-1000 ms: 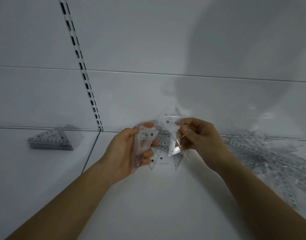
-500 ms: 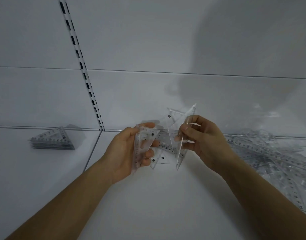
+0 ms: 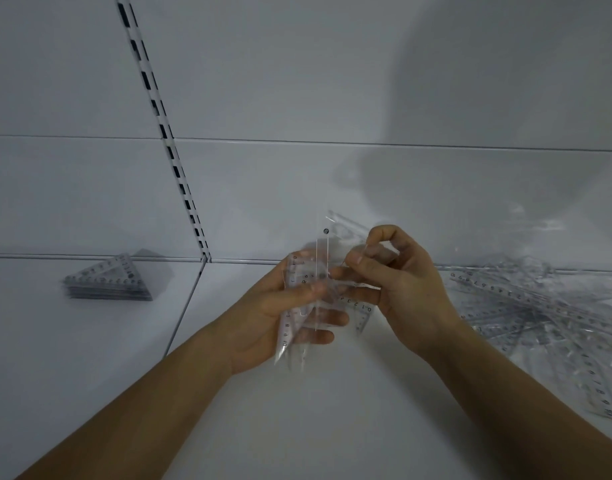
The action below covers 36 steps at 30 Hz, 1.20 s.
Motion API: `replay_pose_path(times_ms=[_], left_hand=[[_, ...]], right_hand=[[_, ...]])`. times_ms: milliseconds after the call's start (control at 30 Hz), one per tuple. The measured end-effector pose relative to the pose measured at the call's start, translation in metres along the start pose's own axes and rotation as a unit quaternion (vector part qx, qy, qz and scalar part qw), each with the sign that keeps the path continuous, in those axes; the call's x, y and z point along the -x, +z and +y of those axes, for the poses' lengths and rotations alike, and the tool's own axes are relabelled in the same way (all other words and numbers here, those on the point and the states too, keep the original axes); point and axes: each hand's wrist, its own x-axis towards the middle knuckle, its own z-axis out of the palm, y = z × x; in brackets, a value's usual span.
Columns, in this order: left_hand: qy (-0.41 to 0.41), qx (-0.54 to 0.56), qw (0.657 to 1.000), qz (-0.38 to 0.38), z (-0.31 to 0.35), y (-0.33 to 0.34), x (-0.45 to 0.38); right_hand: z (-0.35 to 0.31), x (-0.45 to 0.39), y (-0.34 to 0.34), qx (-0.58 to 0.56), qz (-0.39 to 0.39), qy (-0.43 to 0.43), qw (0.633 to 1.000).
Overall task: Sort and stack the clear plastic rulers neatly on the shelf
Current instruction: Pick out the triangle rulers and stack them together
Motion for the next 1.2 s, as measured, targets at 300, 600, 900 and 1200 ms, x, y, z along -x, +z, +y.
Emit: replay_pose_path(times_ms=[300, 600, 900, 1200], left_hand=[[0.052, 0.042, 0.996, 0.061, -0.001, -0.003, -0.001], [0.19, -0.267, 0.938, 0.114, -0.007, -0.003, 0.001], [0.178, -0.428, 0.877, 0.125, -0.005, -0.001, 0.006], [0.19, -0.339, 0.91, 0.145, -0.01, 0.004, 0.004]], right_hand=[[-0.007, -0.009, -0.014, 0.126, 0.034, -0.027, 0.991], [-0.017, -0.011, -0.026, 0.181, 0.031, 0.006, 0.983], [-0.013, -0.004, -0.012, 0.187, 0.056, 0.045, 0.98], [-0.029, -0.003, -0.012, -0.032, 0.092, 0.09, 0.991]])
